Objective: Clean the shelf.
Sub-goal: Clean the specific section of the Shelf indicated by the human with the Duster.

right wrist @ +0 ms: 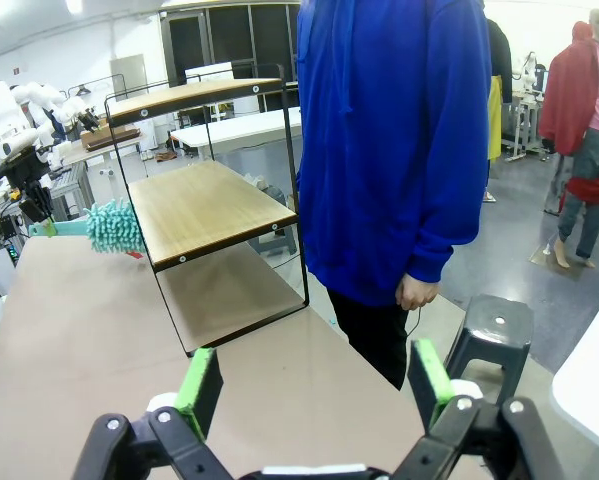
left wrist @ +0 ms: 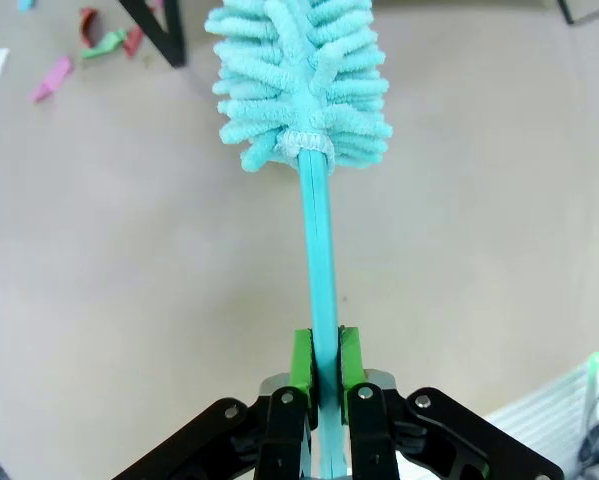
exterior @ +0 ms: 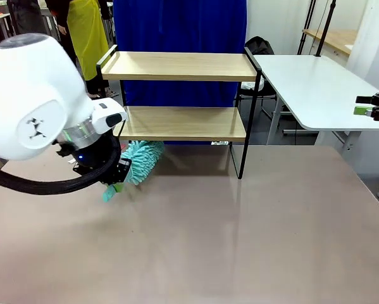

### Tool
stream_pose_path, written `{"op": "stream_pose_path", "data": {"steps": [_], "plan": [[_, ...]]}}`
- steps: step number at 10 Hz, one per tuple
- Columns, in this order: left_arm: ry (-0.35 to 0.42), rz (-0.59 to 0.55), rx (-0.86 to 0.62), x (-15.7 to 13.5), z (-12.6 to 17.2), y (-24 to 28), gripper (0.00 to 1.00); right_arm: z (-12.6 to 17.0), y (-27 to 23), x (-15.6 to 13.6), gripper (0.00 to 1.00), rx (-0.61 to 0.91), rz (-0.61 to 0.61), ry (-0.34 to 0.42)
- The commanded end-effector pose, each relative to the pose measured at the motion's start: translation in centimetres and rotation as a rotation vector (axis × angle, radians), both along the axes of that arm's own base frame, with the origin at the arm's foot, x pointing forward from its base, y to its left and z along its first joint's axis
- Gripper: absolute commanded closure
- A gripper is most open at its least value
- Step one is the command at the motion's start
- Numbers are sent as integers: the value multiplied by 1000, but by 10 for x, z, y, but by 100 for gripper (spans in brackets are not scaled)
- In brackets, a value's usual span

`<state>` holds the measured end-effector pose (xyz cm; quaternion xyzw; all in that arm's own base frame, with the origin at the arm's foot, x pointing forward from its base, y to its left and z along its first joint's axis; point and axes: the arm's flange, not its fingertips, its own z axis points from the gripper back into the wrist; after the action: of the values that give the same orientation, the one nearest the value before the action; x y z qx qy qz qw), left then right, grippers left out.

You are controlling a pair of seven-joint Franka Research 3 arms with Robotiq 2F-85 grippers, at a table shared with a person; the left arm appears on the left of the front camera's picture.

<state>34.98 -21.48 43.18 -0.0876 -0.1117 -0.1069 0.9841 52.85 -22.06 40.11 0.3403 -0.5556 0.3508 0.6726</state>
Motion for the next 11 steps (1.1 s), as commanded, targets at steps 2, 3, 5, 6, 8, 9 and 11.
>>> {"op": "stream_pose_path", "data": {"steps": [2, 3, 5, 6, 8, 9, 11], "plan": [[44, -80, 18, -17, 10, 34, 87, 3, 3, 0, 0, -1, 4, -6], [54, -166, -33, -23, 14, 40, 87, 3, 3, 0, 0, -1, 4, -6], [140, -325, -79, -27, 17, 55, 87, 3, 3, 0, 0, -1, 4, -6], [153, -332, -83, -29, 23, 69, 87, 3, 3, 0, 0, -1, 4, -6], [157, -454, -140, -42, 62, 103, 87, 3, 3, 0, 0, -1, 4, -6], [215, -539, -104, -55, 84, 118, 87, 3, 3, 0, 0, -1, 4, -6], [264, -560, -31, -77, 124, 139, 87, 3, 3, 0, 0, -1, 4, -6]]}}
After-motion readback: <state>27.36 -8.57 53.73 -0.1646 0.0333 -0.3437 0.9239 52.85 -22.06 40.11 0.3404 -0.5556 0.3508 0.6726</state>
